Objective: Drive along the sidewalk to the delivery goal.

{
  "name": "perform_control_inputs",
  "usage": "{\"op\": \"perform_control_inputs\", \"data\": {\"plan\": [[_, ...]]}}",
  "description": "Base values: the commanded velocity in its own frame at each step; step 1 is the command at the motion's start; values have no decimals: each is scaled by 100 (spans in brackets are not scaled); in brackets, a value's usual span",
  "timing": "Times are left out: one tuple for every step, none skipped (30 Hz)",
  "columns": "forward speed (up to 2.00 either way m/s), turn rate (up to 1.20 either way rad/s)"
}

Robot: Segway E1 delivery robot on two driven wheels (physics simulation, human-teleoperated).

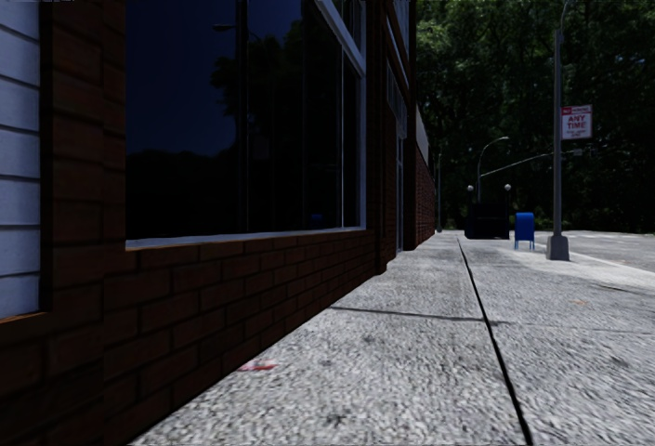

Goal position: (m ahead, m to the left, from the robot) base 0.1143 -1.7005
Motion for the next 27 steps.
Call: {"op": "perform_control_inputs", "data": {"plan": [[187,-120],[187,-108],[187,0],[187,0],[187,0],[187,0],[187,0],[187,0],[187,0],[187,0],[187,0],[187,0],[187,0],[187,0],[187,0],[187,0],[187,0],[187,0],[187,0],[187,0],[187,0],[187,0],[187,0],[187,0],[187,0],[187,0],[187,0]]}}
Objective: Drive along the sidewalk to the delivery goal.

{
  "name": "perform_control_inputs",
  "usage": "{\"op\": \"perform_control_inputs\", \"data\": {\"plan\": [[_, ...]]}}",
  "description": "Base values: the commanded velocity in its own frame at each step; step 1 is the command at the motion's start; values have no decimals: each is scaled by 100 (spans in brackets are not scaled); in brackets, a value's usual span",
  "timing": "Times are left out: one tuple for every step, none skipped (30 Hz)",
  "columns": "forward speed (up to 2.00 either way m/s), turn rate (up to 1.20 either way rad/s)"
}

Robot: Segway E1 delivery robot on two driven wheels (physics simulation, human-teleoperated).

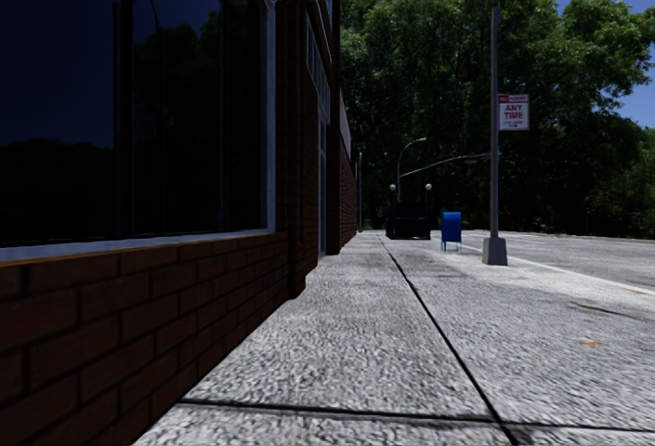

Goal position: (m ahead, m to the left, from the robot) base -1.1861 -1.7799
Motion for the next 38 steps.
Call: {"op": "perform_control_inputs", "data": {"plan": [[187,0],[187,0],[187,0],[187,0],[187,0],[185,0],[185,0],[110,0],[0,0],[0,0],[0,0],[0,0],[0,0],[0,0],[0,0],[0,0],[0,0],[0,0],[0,0],[0,0],[0,0],[0,0],[0,0],[0,0],[0,0],[0,0],[0,0],[0,0],[0,0],[0,0],[0,0],[0,0],[0,0],[0,0],[0,0],[0,0],[0,0],[0,0]]}}
